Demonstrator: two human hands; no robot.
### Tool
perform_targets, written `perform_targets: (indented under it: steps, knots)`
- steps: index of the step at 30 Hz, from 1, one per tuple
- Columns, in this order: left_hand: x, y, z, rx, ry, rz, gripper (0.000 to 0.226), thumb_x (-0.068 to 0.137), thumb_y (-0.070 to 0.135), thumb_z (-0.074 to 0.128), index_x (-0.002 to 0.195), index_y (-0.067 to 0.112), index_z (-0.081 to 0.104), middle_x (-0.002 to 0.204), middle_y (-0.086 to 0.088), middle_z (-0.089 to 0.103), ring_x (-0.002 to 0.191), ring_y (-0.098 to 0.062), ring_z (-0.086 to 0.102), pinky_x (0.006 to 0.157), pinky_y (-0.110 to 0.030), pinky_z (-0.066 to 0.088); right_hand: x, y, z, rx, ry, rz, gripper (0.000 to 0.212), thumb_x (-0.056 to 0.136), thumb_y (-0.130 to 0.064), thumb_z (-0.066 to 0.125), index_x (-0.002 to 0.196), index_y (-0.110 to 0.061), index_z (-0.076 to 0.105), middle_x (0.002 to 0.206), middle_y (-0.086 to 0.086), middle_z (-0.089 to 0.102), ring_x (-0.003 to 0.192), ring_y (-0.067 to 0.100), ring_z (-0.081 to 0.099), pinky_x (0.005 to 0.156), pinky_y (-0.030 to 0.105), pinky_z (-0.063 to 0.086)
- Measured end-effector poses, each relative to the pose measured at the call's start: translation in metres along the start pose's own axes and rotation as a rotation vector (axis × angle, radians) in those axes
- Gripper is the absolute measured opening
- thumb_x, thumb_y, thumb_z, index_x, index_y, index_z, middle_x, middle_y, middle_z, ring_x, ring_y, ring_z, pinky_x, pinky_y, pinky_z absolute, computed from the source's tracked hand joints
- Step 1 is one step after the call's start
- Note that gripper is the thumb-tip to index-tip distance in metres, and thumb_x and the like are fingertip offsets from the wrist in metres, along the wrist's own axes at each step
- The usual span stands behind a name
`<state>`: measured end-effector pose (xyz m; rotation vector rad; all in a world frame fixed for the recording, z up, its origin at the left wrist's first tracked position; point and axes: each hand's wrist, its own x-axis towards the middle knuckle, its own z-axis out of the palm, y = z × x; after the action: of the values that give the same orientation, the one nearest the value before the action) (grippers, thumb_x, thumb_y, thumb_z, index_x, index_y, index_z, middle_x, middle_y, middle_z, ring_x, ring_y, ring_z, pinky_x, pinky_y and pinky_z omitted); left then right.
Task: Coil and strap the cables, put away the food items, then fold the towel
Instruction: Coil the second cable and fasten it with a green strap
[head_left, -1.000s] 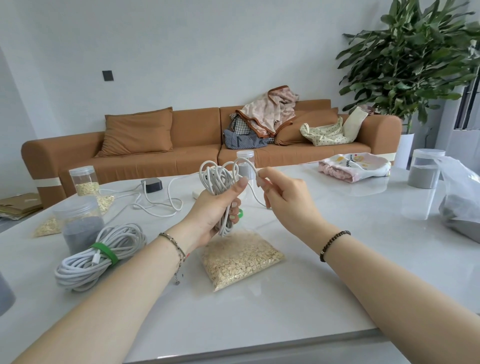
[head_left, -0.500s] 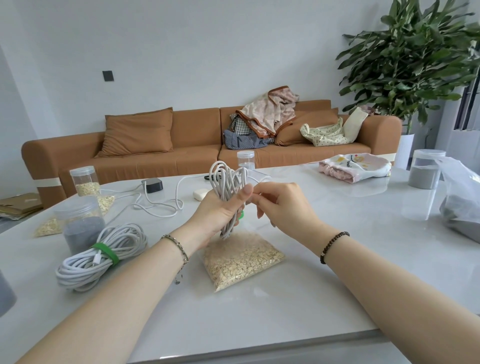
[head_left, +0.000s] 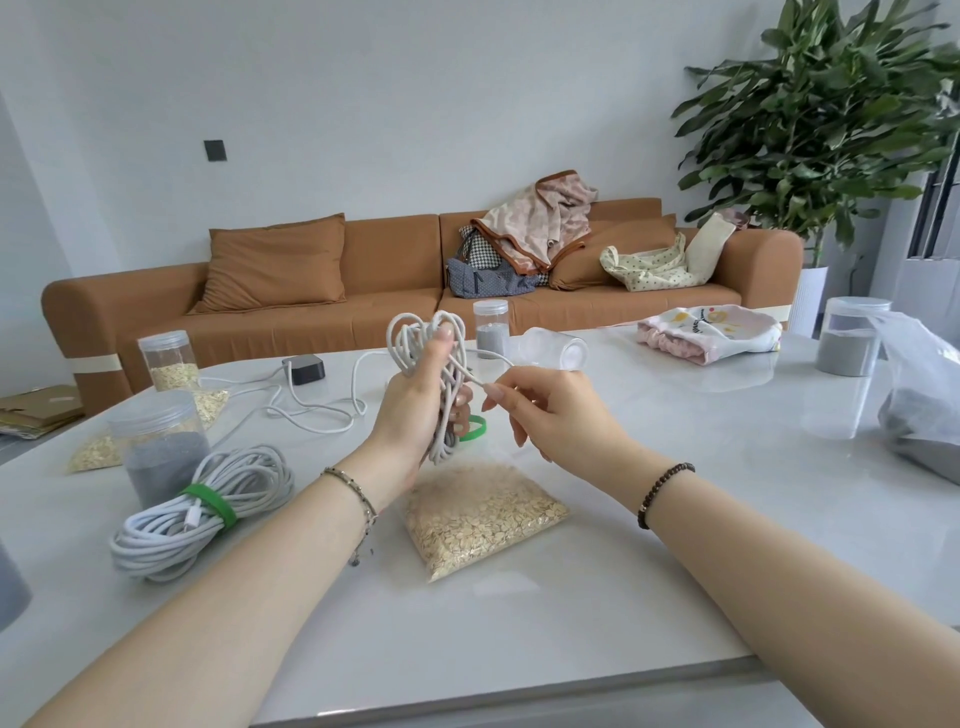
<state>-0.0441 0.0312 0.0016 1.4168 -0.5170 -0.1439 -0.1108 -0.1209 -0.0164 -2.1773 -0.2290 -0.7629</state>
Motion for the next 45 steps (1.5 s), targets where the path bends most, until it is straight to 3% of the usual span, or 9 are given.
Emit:
perform_targets:
  steps: [5, 8, 11, 17, 22, 30, 33, 39, 45]
  knots:
    - [0.003, -0.001, -0.002, -0.086, 0.009, -0.055, 0.061, 0.095, 0.067, 0.043, 0.066, 0.014, 0.05, 0.056, -0.003, 0.046, 0.047, -0.016, 0.042, 0.046, -0.024, 0.038, 0.001, 0.004, 0.003, -0.066, -0.005, -0.059, 0.02, 0.102, -0.026, 0.056, 0.09, -0.019, 0.071, 0.055, 0.009, 0.061, 0.049, 0.021, 0.052, 0.06, 0.03, 0.048]
    - [0.004, -0.004, -0.002, 0.002, 0.038, -0.042, 0.05, 0.094, 0.057, 0.057, 0.069, 0.013, 0.056, 0.057, -0.002, 0.051, 0.048, -0.016, 0.047, 0.049, -0.025, 0.042, 0.0, 0.007, 0.005, -0.103, -0.016, -0.081, 0.02, 0.101, -0.024, 0.057, 0.086, -0.02, 0.069, 0.055, 0.007, 0.058, 0.054, 0.025, 0.051, 0.063, 0.04, 0.049]
    - [0.006, -0.008, -0.002, 0.044, 0.058, 0.001, 0.023, 0.09, 0.031, 0.073, 0.082, 0.011, 0.063, 0.056, 0.0, 0.052, 0.049, -0.014, 0.049, 0.051, -0.025, 0.044, 0.0, 0.008, 0.005, -0.126, -0.018, -0.097, 0.021, 0.1, -0.023, 0.058, 0.081, -0.022, 0.067, 0.06, 0.001, 0.058, 0.054, 0.024, 0.049, 0.063, 0.04, 0.049]
    - [0.006, -0.01, -0.002, 0.071, 0.086, 0.036, 0.031, 0.091, 0.035, 0.072, 0.079, 0.009, 0.062, 0.056, -0.003, 0.053, 0.054, -0.017, 0.052, 0.057, -0.029, 0.047, -0.001, 0.005, 0.006, -0.13, -0.025, -0.111, 0.021, 0.1, -0.024, 0.058, 0.082, -0.023, 0.068, 0.06, 0.002, 0.058, 0.052, 0.025, 0.049, 0.063, 0.041, 0.05]
    - [0.007, -0.005, -0.006, -0.154, 0.091, -0.105, 0.032, 0.091, 0.04, 0.071, 0.073, 0.016, 0.059, 0.06, -0.003, 0.056, 0.054, -0.016, 0.054, 0.056, -0.027, 0.047, -0.001, 0.003, 0.007, -0.115, -0.036, -0.097, 0.02, 0.102, -0.03, 0.055, 0.085, -0.025, 0.065, 0.053, 0.011, 0.055, 0.051, 0.028, 0.05, 0.064, 0.043, 0.052]
    - [0.021, 0.004, -0.027, -0.564, 0.338, -0.154, 0.018, 0.092, 0.03, 0.073, 0.086, 0.017, 0.063, 0.073, 0.002, 0.062, 0.069, -0.009, 0.064, 0.064, -0.022, 0.055, -0.004, -0.004, 0.007, -0.072, -0.112, -0.047, 0.029, 0.101, -0.033, 0.058, 0.076, -0.025, 0.069, 0.052, 0.018, 0.048, 0.053, 0.036, 0.046, 0.059, 0.042, 0.049]
    - [0.02, 0.002, -0.024, -0.586, 0.293, -0.142, 0.02, 0.091, 0.028, 0.073, 0.102, 0.014, 0.065, 0.081, 0.003, 0.067, 0.075, -0.008, 0.071, 0.072, -0.023, 0.06, -0.005, -0.006, 0.006, 0.023, -0.22, 0.028, 0.025, 0.096, -0.036, 0.066, 0.08, -0.022, 0.079, 0.048, 0.007, 0.044, 0.047, 0.023, 0.04, 0.052, 0.032, 0.041]
    - [0.014, 0.004, -0.014, -0.535, 0.189, -0.078, 0.024, 0.089, 0.031, 0.075, 0.075, 0.02, 0.059, 0.062, 0.007, 0.055, 0.052, -0.005, 0.059, 0.082, -0.027, 0.055, -0.007, -0.007, 0.005, 0.167, -0.429, 0.144, 0.02, 0.093, -0.033, 0.07, 0.087, -0.017, 0.082, 0.048, 0.006, 0.043, 0.046, 0.02, 0.04, 0.05, 0.025, 0.041]
    - [0.011, 0.01, -0.015, -0.513, 0.123, -0.036, 0.035, 0.086, 0.031, 0.077, 0.061, 0.024, 0.052, 0.053, 0.008, 0.041, 0.05, -0.008, 0.05, 0.061, -0.022, 0.043, -0.006, -0.005, 0.006, 0.12, -0.403, 0.157, 0.021, 0.093, -0.032, 0.071, 0.083, -0.016, 0.08, 0.052, 0.008, 0.046, 0.048, 0.019, 0.043, 0.048, 0.025, 0.04]
